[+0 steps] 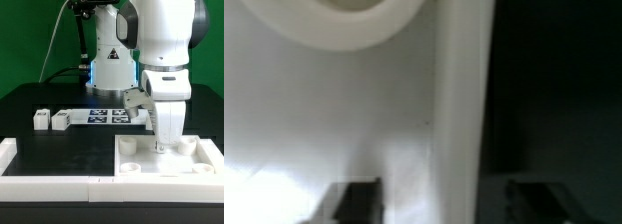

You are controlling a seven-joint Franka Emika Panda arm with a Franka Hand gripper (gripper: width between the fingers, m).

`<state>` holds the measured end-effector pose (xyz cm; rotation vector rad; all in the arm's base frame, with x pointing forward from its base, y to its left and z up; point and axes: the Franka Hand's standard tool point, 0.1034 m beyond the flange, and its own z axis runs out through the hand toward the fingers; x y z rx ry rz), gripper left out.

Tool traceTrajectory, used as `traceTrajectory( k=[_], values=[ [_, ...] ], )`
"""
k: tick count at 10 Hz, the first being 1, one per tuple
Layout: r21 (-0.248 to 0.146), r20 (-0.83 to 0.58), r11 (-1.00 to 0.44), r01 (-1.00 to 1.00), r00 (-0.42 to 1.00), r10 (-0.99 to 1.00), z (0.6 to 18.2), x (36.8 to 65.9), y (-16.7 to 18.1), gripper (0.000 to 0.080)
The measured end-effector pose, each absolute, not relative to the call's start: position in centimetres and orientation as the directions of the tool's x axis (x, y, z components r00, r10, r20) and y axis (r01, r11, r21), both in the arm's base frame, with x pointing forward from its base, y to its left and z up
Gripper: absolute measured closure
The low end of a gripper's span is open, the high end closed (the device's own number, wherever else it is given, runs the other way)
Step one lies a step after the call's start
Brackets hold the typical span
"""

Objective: Assemble one leg

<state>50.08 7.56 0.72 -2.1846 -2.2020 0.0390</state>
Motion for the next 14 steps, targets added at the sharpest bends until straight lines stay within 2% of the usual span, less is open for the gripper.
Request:
traceTrajectory(
  k=[1, 2, 3, 7, 8, 12, 14],
  values=[
    [-0.046, 0.01, 0.008, 0.999, -0.008, 1.0, 0.7, 50.1, 7.6, 0.0364],
    [-0.046, 0.01, 0.008, 0.999, -0.007, 1.0, 0.7, 50.1, 7.5, 0.0207],
    [-0.046, 0.01, 0.008, 0.999, -0.007, 1.0, 0.7, 50.1, 7.5, 0.0167],
    [-0.045, 0.01, 0.005, 0.999, -0.005, 1.0, 0.8, 50.1, 7.5, 0.0151],
    [-0.046, 0.004, -0.017, 0.999, 0.018, 1.0, 1.4, 49.9, 7.5, 0.0151],
    [-0.031, -0.03, -0.108, 0.994, 0.107, 0.994, 5.9, 47.5, 7.4, 0.0151],
    [-0.024, -0.031, -0.156, 0.988, 0.155, 0.987, 6.2, 47.2, 7.5, 0.0151]
  ],
)
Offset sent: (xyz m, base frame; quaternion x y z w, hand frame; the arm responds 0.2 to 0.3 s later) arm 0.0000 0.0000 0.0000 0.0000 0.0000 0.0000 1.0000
